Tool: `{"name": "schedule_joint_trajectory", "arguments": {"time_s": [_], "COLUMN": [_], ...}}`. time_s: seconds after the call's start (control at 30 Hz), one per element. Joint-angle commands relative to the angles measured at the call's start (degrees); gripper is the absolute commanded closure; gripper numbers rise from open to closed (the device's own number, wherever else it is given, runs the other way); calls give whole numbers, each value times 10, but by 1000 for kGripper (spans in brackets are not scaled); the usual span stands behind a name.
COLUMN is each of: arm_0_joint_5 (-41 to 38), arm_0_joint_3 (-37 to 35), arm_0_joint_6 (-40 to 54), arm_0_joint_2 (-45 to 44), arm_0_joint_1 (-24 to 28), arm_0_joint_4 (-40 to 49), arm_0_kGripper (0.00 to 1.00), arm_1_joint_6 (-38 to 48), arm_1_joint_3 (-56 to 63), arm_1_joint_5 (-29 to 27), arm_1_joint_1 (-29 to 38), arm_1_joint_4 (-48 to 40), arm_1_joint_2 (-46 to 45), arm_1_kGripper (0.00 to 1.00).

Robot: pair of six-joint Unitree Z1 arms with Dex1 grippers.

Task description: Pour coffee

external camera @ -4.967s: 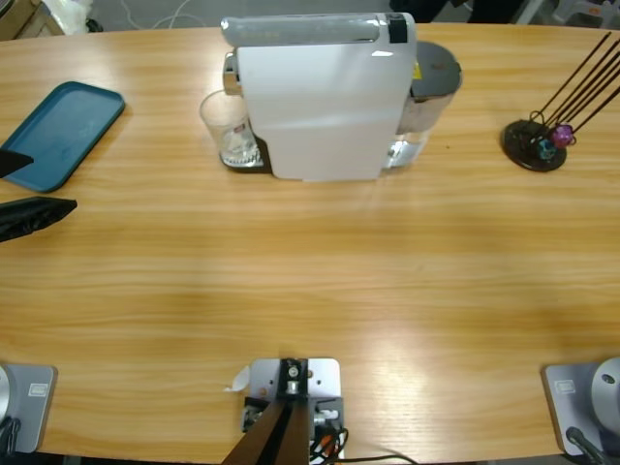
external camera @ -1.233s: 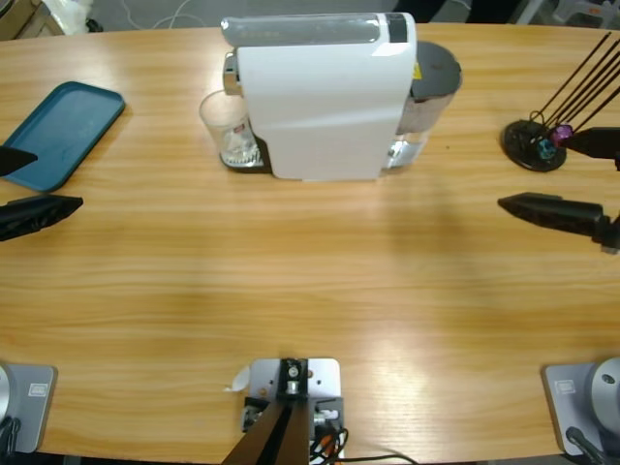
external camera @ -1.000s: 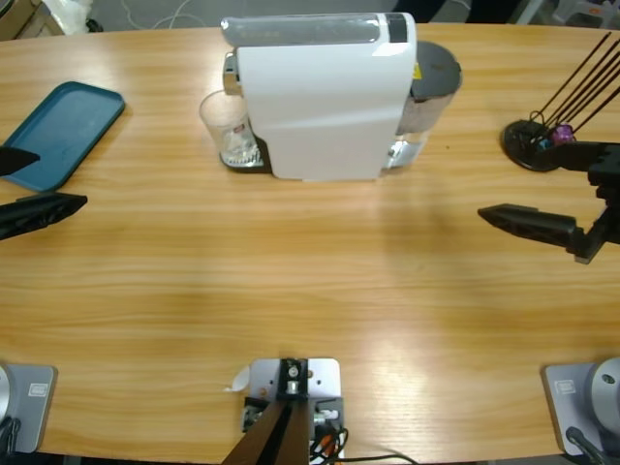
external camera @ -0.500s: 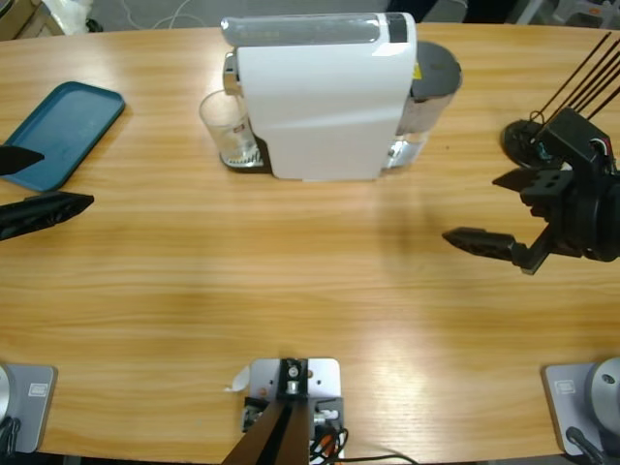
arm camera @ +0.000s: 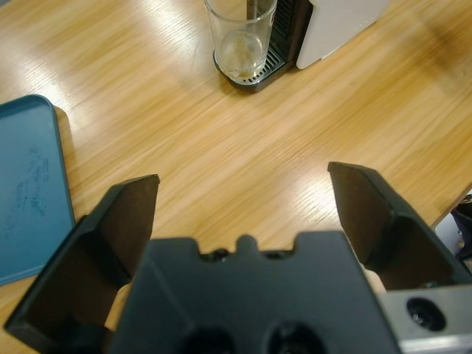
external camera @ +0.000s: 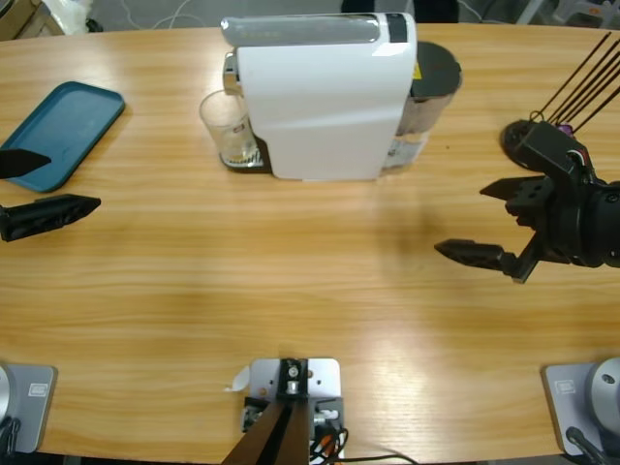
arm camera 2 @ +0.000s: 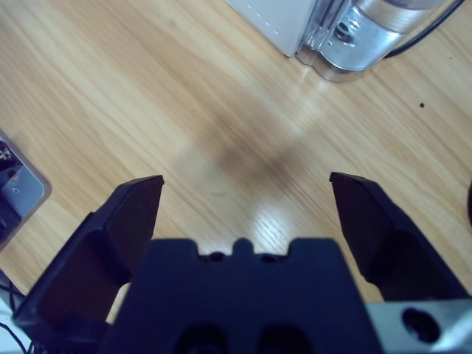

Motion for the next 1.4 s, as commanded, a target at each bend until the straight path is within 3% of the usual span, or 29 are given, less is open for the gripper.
{"name": "schedule_joint_trajectory", "arguments": {"time_s": [0.03, 1.4], "arm_0_joint_5": [7, 6], "arm_0_joint_3": [16, 9], "arm_0_joint_6": [-7, -7], "arm_0_joint_2": [22, 39], "arm_0_joint_1": [-3, -3], "arm_0_joint_4": [-6, -3], "arm_0_kGripper": [9, 9], "arm_1_joint_6": [-19, -21], "arm_1_joint_3": [6, 7], "arm_1_joint_5": [-1, -5], "arm_1_joint_1": [6, 6], "arm_1_joint_4": [-5, -10], "arm_1_joint_2": [12, 11], "arm_1_kGripper": [9, 0]}}
